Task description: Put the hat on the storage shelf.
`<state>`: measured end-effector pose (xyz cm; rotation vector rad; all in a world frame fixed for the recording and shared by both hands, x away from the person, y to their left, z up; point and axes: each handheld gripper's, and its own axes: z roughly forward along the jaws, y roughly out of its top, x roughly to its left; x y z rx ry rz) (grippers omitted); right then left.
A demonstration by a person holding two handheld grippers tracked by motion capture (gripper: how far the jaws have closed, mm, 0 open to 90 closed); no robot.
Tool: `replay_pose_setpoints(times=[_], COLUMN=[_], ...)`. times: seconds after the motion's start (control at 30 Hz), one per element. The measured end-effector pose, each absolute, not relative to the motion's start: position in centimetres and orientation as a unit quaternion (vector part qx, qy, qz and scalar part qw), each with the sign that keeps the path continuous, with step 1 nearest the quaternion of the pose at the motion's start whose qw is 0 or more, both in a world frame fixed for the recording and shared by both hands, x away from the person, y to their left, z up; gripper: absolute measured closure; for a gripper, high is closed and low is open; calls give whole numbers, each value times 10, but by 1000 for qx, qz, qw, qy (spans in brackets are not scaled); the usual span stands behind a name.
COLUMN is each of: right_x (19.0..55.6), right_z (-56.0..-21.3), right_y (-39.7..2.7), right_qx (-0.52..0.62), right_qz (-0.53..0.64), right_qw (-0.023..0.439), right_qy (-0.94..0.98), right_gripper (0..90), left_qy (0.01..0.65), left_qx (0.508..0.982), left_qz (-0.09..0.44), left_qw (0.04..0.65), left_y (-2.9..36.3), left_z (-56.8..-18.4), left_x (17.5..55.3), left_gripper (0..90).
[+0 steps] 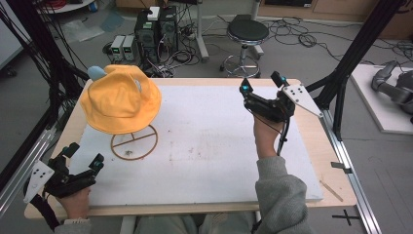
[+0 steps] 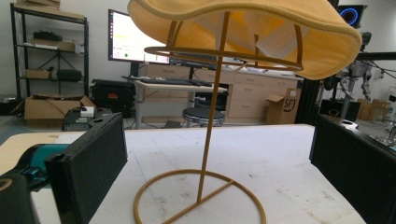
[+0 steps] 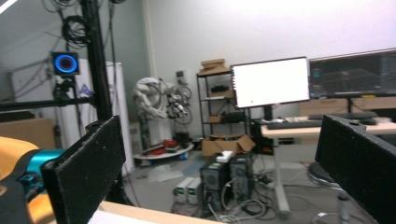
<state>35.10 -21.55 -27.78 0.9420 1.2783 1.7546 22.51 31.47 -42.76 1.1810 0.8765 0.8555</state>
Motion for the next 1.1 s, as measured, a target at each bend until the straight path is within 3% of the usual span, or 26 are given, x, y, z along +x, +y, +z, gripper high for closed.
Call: replay_pose_setpoints(times=[0.3,1.1], right_x=[336,322], right_z=[-298,-333], right_y=[-250,-284], right_qx=[401,438], right_qz=[671,653], right_qw=[392,402], right_qy=[484,470], right_gripper=[10,11], left_qy=[380,379], left_qx=[527,530], left_qz=[373,372], left_qw=[662,661], left_y=[308,306], left_z=[-426,-427], left_x=[231,233], left_gripper=[43,43])
